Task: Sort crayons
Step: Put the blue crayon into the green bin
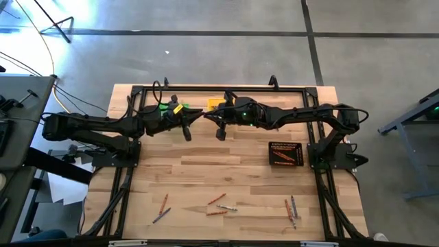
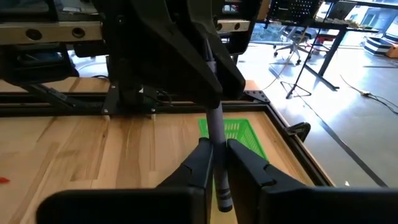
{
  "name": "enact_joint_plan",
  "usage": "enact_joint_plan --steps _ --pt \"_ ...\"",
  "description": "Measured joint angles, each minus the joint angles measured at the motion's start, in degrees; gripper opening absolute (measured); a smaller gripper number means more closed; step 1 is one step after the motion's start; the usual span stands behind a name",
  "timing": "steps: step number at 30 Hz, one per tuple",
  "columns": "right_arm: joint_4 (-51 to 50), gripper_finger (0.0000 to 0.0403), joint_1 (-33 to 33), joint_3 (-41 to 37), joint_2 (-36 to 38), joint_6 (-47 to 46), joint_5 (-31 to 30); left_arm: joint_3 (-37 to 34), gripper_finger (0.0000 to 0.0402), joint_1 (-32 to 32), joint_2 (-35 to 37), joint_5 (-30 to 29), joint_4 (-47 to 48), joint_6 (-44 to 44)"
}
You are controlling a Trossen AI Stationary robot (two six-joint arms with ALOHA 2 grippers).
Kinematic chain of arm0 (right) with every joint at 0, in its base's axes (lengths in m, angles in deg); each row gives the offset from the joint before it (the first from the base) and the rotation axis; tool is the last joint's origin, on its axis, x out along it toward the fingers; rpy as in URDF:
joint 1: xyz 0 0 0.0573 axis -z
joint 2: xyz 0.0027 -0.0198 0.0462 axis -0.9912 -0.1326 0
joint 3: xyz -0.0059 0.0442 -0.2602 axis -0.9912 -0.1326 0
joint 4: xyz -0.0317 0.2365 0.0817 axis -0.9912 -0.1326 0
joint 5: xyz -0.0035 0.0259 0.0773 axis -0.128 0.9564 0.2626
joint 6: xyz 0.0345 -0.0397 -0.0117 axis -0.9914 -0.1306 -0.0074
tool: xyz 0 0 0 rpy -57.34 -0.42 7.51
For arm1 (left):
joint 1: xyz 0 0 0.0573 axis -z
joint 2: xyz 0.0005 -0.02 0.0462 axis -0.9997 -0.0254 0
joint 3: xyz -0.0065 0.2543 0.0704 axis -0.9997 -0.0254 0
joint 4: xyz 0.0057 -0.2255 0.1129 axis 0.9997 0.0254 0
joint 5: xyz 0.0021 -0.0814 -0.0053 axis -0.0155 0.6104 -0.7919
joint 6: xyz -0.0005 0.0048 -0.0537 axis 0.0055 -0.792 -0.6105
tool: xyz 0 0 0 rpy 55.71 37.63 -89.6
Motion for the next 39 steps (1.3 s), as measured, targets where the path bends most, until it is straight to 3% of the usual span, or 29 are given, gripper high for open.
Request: enact_joint_plan --steps 12,19,26,33,39 --pt "-12.5 0.0121 1.7 0.0 2.8 0.6 -0.7 0.0 0.0003 -1.5 3.5 -16.9 10.5 1.3" --pt "-19.3 0.0129 2.3 0.0 2.8 -5.2 -0.8 0.0 0.0004 -6.6 5.3 -28.5 28.6 -7.8" --pt "-21.2 0.013 2.3 0.0 2.1 -6.1 -0.7 0.0 0.0005 -14.6 3.9 -28.3 43.8 -19.1" --pt "-20.9 0.013 2.3 0.0 2.1 -6.1 -0.7 0.0 0.0006 -21.2 -0.3 -21.4 45.1 -19.6" --pt "-21.0 0.013 2.3 0.0 2.1 -6.1 -0.6 0.0 0.0032 -22.8 -5.0 -20.5 44.9 -19.6"
